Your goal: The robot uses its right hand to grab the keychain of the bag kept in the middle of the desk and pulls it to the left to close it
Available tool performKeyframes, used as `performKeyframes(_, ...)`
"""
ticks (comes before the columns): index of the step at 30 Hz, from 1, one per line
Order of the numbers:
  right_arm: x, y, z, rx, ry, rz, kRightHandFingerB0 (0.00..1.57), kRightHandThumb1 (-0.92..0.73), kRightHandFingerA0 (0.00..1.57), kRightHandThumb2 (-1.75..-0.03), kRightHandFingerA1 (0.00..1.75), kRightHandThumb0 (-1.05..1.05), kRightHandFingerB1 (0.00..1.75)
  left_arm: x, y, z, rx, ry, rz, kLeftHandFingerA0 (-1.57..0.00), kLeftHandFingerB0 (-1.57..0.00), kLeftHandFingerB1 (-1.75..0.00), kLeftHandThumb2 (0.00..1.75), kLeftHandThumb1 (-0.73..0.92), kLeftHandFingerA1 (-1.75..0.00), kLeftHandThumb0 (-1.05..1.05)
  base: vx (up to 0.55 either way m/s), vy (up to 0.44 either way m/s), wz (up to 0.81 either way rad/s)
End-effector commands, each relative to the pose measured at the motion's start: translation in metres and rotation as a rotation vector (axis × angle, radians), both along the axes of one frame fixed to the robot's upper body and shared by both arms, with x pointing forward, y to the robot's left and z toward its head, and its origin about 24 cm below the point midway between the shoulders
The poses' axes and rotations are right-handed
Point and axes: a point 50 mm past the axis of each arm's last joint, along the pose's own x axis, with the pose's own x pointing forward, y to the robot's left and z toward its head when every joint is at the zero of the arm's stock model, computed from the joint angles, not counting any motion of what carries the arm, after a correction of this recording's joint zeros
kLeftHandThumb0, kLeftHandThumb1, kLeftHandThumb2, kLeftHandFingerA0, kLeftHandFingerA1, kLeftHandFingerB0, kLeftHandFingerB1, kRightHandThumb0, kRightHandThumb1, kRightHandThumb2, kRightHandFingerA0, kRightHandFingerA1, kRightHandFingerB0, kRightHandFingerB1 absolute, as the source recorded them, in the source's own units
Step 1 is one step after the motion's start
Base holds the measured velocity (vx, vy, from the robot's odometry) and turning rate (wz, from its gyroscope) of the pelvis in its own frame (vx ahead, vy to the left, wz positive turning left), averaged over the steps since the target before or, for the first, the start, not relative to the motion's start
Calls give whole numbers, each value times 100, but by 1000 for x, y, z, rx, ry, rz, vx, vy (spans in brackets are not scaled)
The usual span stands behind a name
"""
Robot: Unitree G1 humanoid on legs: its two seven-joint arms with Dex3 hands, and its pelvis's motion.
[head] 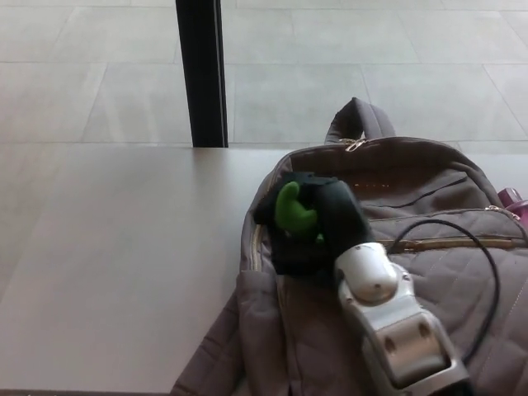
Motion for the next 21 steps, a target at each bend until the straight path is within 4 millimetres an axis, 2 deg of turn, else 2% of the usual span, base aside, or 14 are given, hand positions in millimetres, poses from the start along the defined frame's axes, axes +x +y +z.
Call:
performKeyframes(1, -8, 44, 6, 4, -15, 41, 79, -62, 94, -103, 175, -23, 163, 2, -2, -1, 18, 11, -20, -82, -64, -45, 67, 91, -58, -60, 0, 0, 0)
performKeyframes(2, -15, 66, 7, 45, 33, 93, 68, -54, 92, -109, 175, -18, 171, 4, -3, -2, 12, 0, -17, -84, -66, -47, 67, 91, -61, -61, 0, 0, 0)
performKeyframes(3, -21, 82, 8, 22, 34, 98, 70, -62, 94, -89, 169, -27, 112, 5, -3, -3, 6, 3, -7, -84, -67, -47, 67, 90, -61, -62, 0, 0, 0)
performKeyframes(4, -30, 102, 9, 28, 34, 147, 76, -62, 94, -85, 173, -28, 96, 5, -4, -3, 3, 8, -24, -82, -66, -47, 67, 91, -60, -62, 0, 0, 0)
performKeyframes(5, -38, 115, 8, 35, 27, 179, 79, -56, 83, -87, 150, -32, 97, 6, -5, -4, -1, 6, -32, -81, -65, -48, 67, 91, -60, -63, 0, 0, 0)
performKeyframes(6, -51, 132, 4, 38, 30, 229, 100, -36, 97, -140, 168, -41, 154, 6, -7, -4, -5, -1, -37, -80, -63, -48, 67, 91, -60, -62, 0, 0, 0)
performKeyframes(7, -62, 147, 1, 33, 47, 277, 100, -36, 97, -140, 168, -41, 154, 7, -7, -4, -2, -4, -43, -80, -63, -48, 67, 91, -60, -62, 0, 0, 0)
performKeyframes(8, -62, 147, 1, 33, 45, 275, 100, -36, 97, -140, 168, -41, 154, 8, -8, -4, -3, -5, -45, -80, -63, -48, 67, 91, -60, -62, 0, 0, 0)
performKeyframes(9, -70, 155, 0, 24, 56, 316, 95, -40, 102, -141, 175, -41, 161, 10, -8, -4, -1, -7, -47, -80, -62, -48, 67, 91, -60, -62, 0, 0, 0)
performKeyframes(10, -80, 164, -1, 18, 63, 363, 95, -42, 110, -145, 175, -41, 164, 14, -10, -5, -1, -11, -52, -80, -62, -47, 67, 92, -60, -61, 0, 0, 0)
performKeyframes(11, -96, 179, -4, 13, 71, 433, 129, -57, 123, -126, 127, -21, 130, 13, -10, -4, 2, -12, -66, -79, -61, -48, 68, 92, -61, -62, 0, 0, 0)
performKeyframes(12, -96, 178, -4, 11, 69, 433, 129, -57, 123, -126, 127, -21, 130, 13, -11, -5, 0, -13, -67, -79, -61, -48, 68, 92, -61, -62, 0, 0, 0)
performKeyframes(13, -105, 186, -6, 6, 80, 484, 96, -36, 102, -147, 175, -48, 167, 13, -11, -5, 0, -13, -67, -79, -61, -48, 68, 92, -61, -62, 0, 0, 0)
performKeyframes(21, -106, 184, -9, 4, 77, 478, 96, -36, 102, -147, 175, -48, 167, 12, -13, -7, -5, -7, -71, -79, -61, -48, 68, 92, -61, -62, 0, 0, 0)
